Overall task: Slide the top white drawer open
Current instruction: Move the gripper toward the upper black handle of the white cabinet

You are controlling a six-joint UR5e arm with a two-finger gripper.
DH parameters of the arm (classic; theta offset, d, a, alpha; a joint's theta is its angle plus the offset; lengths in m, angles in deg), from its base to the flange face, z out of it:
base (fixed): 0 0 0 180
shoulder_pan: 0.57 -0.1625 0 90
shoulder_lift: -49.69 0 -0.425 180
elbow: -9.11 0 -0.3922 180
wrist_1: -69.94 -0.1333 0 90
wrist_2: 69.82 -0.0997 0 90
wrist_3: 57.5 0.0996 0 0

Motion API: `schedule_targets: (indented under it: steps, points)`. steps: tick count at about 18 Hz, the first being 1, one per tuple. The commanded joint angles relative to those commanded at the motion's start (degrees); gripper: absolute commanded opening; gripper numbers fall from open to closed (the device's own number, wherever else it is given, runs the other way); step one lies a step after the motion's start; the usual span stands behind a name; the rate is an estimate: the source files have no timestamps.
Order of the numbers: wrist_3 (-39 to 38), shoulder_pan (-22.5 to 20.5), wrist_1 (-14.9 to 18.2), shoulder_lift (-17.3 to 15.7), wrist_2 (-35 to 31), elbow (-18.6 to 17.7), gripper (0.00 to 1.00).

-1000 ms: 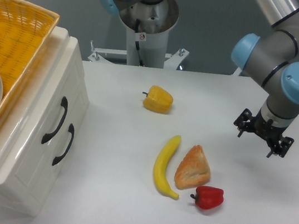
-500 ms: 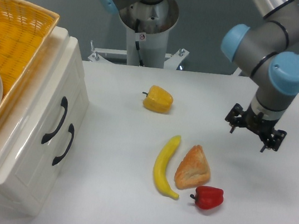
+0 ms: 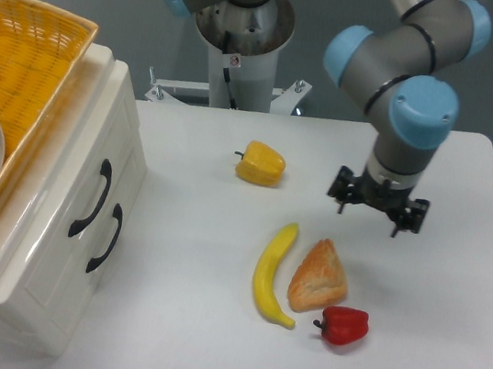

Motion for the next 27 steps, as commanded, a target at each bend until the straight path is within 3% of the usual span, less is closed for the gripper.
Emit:
schedule_targets:
  steps: [5,13,27]
  points:
    - [-9.3,3.6,1.0,-1.8,9.0,0.3,1.00]
    - [-18.0,11.9,1.0,-1.9,11.5,1.2,0.97]
    - [-17.9,15.0,1.1,-2.4,19.3,2.0,0.96]
